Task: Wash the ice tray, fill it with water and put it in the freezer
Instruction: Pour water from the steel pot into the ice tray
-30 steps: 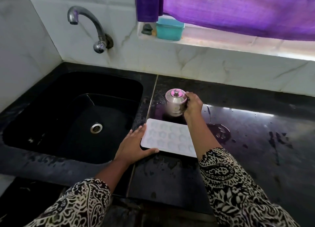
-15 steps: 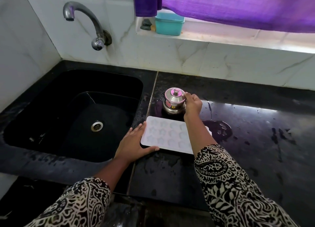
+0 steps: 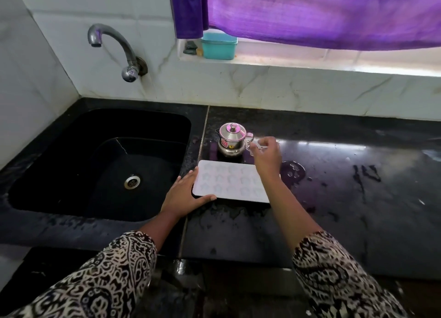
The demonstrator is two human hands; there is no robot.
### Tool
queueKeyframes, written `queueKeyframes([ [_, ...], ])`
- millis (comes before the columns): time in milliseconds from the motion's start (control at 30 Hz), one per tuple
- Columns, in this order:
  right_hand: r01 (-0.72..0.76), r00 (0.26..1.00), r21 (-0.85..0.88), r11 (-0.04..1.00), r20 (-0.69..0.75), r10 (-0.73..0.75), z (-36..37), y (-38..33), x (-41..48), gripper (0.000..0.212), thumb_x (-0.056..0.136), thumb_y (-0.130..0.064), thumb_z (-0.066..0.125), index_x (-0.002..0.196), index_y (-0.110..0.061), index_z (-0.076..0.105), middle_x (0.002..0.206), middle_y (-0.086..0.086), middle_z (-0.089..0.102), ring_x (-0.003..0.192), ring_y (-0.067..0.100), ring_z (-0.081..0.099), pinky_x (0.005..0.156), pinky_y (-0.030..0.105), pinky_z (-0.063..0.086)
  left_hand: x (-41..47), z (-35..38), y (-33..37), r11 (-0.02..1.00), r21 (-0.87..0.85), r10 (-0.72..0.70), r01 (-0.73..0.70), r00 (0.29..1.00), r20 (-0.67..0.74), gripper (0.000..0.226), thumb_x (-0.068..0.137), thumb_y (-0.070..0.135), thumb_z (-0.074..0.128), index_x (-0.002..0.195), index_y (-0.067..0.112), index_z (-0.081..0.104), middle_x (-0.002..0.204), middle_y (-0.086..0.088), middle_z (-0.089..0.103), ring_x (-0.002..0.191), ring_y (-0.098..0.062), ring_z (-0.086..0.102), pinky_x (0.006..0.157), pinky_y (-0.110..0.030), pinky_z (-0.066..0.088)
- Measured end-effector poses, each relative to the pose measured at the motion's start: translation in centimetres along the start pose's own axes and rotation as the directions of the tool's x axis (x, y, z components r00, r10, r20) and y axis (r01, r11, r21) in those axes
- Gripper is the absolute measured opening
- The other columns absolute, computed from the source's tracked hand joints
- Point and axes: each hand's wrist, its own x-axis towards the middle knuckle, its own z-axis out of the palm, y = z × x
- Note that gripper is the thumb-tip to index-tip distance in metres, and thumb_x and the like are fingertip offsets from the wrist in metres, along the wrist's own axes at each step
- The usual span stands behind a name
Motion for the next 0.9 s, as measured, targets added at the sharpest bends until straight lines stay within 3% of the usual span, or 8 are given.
queueKeyframes([
  [100, -0.026, 0.999, -0.019, 0.999, 0.047, 0.027, -3.4, 1.6, -2.8, 0.013, 0.084, -0.019, 0.067, 0.088, -0.016, 0.055, 0.098, 0.004, 0.061, 0.085, 0.018, 0.056, 0.071, 0.026, 0.038, -0.5, -0.4, 0.5, 0.994, -0.096, -0.043, 0.042, 0.999, -0.009, 0.098, 0.078, 0.072, 0.055, 0.154, 0.024, 0.017, 0.157, 0.004, 0.026, 0.147, -0.017, 0.016, 0.118, -0.034, 0.009],
  [200, -0.075, 0.995, -0.109, 0.991, 0.057, 0.082, -6.3, 3.7, -4.9, 0.009, 0.085, -0.011, 0.063, 0.088, -0.018, 0.057, 0.099, 0.008, 0.062, 0.083, 0.019, 0.056, 0.076, 0.027, 0.041, -0.4, -0.7, 0.6, 0.970, -0.221, -0.107, 0.105, 0.994, 0.002, 0.072, 0.092, 0.047, 0.056, 0.153, 0.025, 0.023, 0.155, 0.001, 0.032, 0.147, -0.027, 0.016, 0.116, -0.037, 0.017],
  [300, -0.121, 0.991, -0.171, 0.978, 0.028, 0.128, -8.3, 5.3, -5.7, 0.012, 0.084, -0.006, 0.060, 0.091, -0.016, 0.060, 0.098, 0.011, 0.063, 0.086, 0.023, 0.058, 0.077, 0.027, 0.041, 0.0, -0.6, 0.5, 0.905, -0.415, -0.146, 0.095, 0.985, -0.094, 0.055, 0.096, 0.027, 0.057, 0.147, 0.016, 0.039, 0.145, -0.004, 0.047, 0.135, -0.021, 0.042, 0.104, -0.024, 0.032],
  [400, -0.179, 0.980, -0.242, 0.954, 0.042, 0.194, -9.2, 6.1, -5.7, 0.014, 0.087, -0.007, 0.059, 0.100, -0.010, 0.064, 0.102, 0.011, 0.063, 0.085, 0.018, 0.055, 0.077, 0.024, 0.038, 0.9, -0.9, 0.9, 0.854, -0.493, -0.274, 0.167, 0.949, -0.153, 0.044, 0.095, 0.016, 0.058, 0.138, 0.013, 0.050, 0.124, -0.003, 0.063, 0.113, -0.014, 0.058, 0.095, -0.022, 0.040],
  [500, -0.208, 0.967, -0.293, 0.933, 0.079, 0.240, -9.0, 6.4, -5.4, 0.019, 0.089, -0.009, 0.057, 0.107, -0.009, 0.065, 0.101, 0.008, 0.066, 0.086, 0.017, 0.054, 0.075, 0.022, 0.037, 2.5, -1.1, 0.6, 0.794, -0.534, -0.369, 0.292, 0.928, -0.041, 0.041, 0.093, 0.012, 0.057, 0.134, 0.012, 0.055, 0.104, 0.002, 0.067, 0.102, -0.017, 0.063, 0.095, -0.035, 0.049],
  [567, -0.215, 0.962, -0.319, 0.923, 0.096, 0.257, -8.6, 6.3, -5.2, 0.021, 0.090, -0.011, 0.056, 0.109, -0.010, 0.066, 0.098, 0.003, 0.066, 0.086, 0.015, 0.055, 0.075, 0.021, 0.037, 3.5, -1.3, 0.5, 0.742, -0.559, -0.419, 0.370, 0.907, 0.045, 0.039, 0.091, 0.006, 0.057, 0.130, 0.007, 0.057, 0.101, -0.003, 0.068, 0.098, -0.022, 0.065, 0.092, -0.044, 0.053],
  [733, -0.276, 0.942, -0.326, 0.904, 0.094, 0.321, -7.9, 6.4, -4.0, 0.018, 0.091, -0.013, 0.056, 0.104, -0.013, 0.069, 0.095, 0.000, 0.066, 0.088, 0.016, 0.060, 0.078, 0.025, 0.043, 4.8, -1.7, 0.7, 0.628, -0.605, -0.457, 0.490, 0.861, 0.222, 0.031, 0.095, -0.004, 0.048, 0.123, 0.003, 0.059, 0.104, -0.012, 0.067, 0.083, -0.020, 0.064, 0.059, -0.028, 0.051],
  [900, -0.317, 0.925, -0.307, 0.897, 0.107, 0.364, -7.6, 6.9, -3.6, 0.019, 0.090, -0.013, 0.059, 0.107, -0.012, 0.069, 0.099, 0.004, 0.070, 0.088, 0.017, 0.062, 0.078, 0.027, 0.044, 4.9, -1.7, 0.0, 0.589, -0.624, -0.448, 0.514, 0.850, 0.278, 0.029, 0.096, 0.001, 0.049, 0.122, 0.008, 0.061, 0.098, -0.004, 0.069, 0.086, -0.017, 0.067, 0.060, -0.029, 0.051],
])
